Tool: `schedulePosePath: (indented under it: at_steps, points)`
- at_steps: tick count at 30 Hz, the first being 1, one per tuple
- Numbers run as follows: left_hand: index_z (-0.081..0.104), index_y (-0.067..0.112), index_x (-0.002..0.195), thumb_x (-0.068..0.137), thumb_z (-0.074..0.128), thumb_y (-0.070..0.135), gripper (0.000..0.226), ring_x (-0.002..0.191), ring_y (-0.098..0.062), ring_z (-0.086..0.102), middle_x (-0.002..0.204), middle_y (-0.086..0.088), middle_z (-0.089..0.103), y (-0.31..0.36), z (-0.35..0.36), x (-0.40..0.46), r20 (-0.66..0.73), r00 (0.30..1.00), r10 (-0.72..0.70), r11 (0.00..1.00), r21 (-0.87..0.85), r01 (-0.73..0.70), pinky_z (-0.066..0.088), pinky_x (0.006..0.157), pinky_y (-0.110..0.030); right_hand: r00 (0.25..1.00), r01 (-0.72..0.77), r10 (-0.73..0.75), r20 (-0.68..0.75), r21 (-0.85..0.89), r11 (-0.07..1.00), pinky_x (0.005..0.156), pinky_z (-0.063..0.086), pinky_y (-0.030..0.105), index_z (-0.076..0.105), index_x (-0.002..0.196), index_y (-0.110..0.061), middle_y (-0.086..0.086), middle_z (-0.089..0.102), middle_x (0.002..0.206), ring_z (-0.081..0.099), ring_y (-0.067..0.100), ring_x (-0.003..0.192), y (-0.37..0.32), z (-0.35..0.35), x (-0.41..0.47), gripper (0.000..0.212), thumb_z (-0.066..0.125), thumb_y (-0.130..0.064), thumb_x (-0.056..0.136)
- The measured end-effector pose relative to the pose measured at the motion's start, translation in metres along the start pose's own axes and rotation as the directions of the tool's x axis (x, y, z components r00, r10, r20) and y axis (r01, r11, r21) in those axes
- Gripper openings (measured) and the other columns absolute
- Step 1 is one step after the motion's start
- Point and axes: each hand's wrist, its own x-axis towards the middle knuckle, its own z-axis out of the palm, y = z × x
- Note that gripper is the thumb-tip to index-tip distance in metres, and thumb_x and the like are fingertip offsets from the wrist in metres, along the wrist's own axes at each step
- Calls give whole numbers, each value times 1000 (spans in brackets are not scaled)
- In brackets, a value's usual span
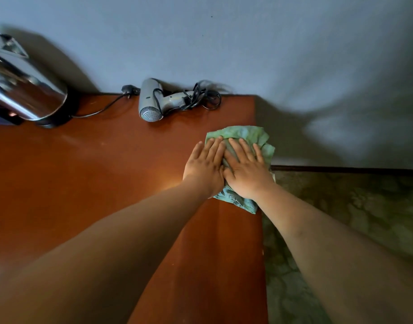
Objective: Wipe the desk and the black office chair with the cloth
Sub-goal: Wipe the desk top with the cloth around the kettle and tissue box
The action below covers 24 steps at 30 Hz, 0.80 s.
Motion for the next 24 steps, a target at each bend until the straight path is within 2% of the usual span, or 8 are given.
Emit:
schedulePosePath:
  at_steps: [3,12,16,24]
  points:
    - [-18,10,155,102,2,41,64,151,-20,-20,164,-5,-21,10,10,-31,-4,999,42,999,16,-42,-8,123,-44,999,-46,46,6,10,999,125,-10,48,0,162,-31,-2,-6,170,-12,21,156,-15,10,-38,80,-4,-52,84]
    - [-21,10,152,102,3,38,63,150,-21,-22,163,-6,-24,44,55,-156,-13,988,152,988,14,-152,-7,123,-46,990,-142,140,31,48,989,124,-12,49,-3,161,-30,-1,-11,170,-16,21,155,-72,55,-174,79,-6,-53,87]
    - [-25,10,148,101,2,38,61,150,-21,-22,163,-5,-24,53,69,-200,-16,982,187,982,6,-187,-7,123,-46,988,-156,157,-6,61,986,125,-9,50,3,162,-29,0,-4,170,-11,23,156,-93,75,-217,74,3,-52,92]
    - [-25,9,151,101,1,39,63,148,-21,-27,160,-6,-30,65,88,-261,8,976,217,976,6,-217,-9,123,-46,980,-174,180,-84,74,982,126,7,54,24,160,-25,5,18,168,10,27,156,-120,104,-275,65,24,-48,99]
